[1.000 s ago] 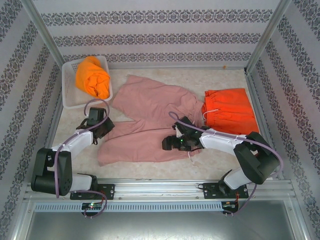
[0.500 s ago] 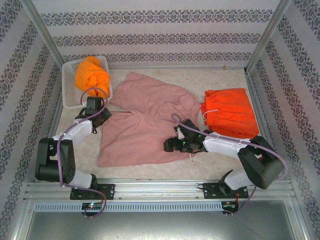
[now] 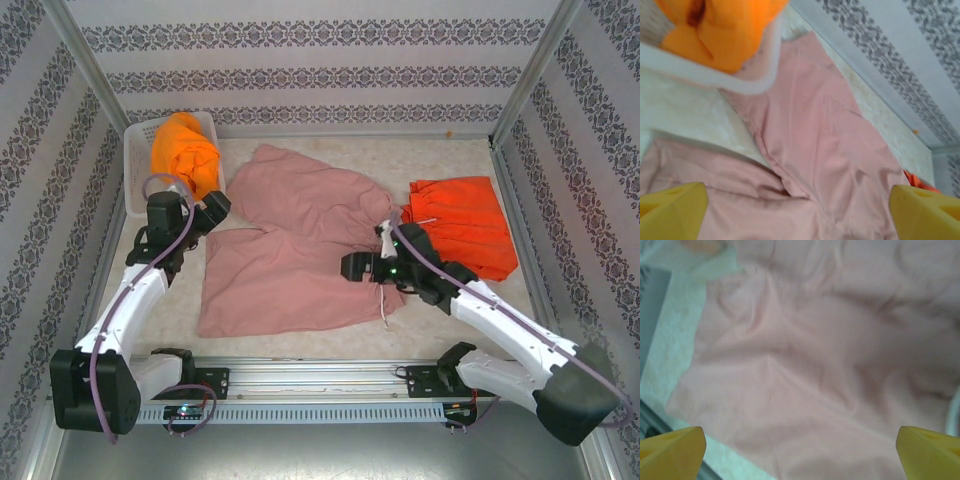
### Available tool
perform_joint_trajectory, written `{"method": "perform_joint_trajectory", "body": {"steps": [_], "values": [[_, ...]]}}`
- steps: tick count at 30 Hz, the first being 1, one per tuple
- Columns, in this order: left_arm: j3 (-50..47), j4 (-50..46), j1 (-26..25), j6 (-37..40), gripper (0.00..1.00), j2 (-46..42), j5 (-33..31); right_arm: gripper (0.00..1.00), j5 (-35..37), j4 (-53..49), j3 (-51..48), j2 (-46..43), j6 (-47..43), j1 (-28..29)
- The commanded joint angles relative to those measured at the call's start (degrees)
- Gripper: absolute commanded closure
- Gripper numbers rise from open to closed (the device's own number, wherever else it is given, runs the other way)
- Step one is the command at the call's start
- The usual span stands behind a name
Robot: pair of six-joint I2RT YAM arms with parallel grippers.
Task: Fold and stack the shorts
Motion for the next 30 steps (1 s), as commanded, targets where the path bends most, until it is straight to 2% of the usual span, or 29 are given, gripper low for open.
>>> {"method": "perform_joint_trajectory", "body": {"steps": [1,4,7,16,23,30], "values": [[-5.2,1.0,-1.1,-4.1,0.01,-0.5,6.8,0.02,0.6,-0.5,3.4,1.4,-3.7,-6.3],[-9.3,3.4,-2.6,-5.6,0.0,-0.7,6.5,0.02,-3.2,-0.1,7.9,7.2,-4.4,-12.5],[-13.8,7.4,-4.6,-7.7,0.0,0.1,6.1,0.02,-6.2,-0.5,14.4,15.4,-5.8,-15.6],[-22.3,13.1,-6.8,-8.5,0.0,3.2,4.0,0.02,-10.1,0.0,29.2,38.7,-5.2,-18.6],[-25.8,13.1,-6.8,-8.4,0.0,1.6,2.8,0.02,-9.6,-0.4,35.0,50.1,-5.9,-20.6],[-28.6,9.7,-6.8,-8.6,0.0,-3.9,0.2,0.02,-8.8,-2.7,42.2,59.2,-6.5,-22.5]]}}
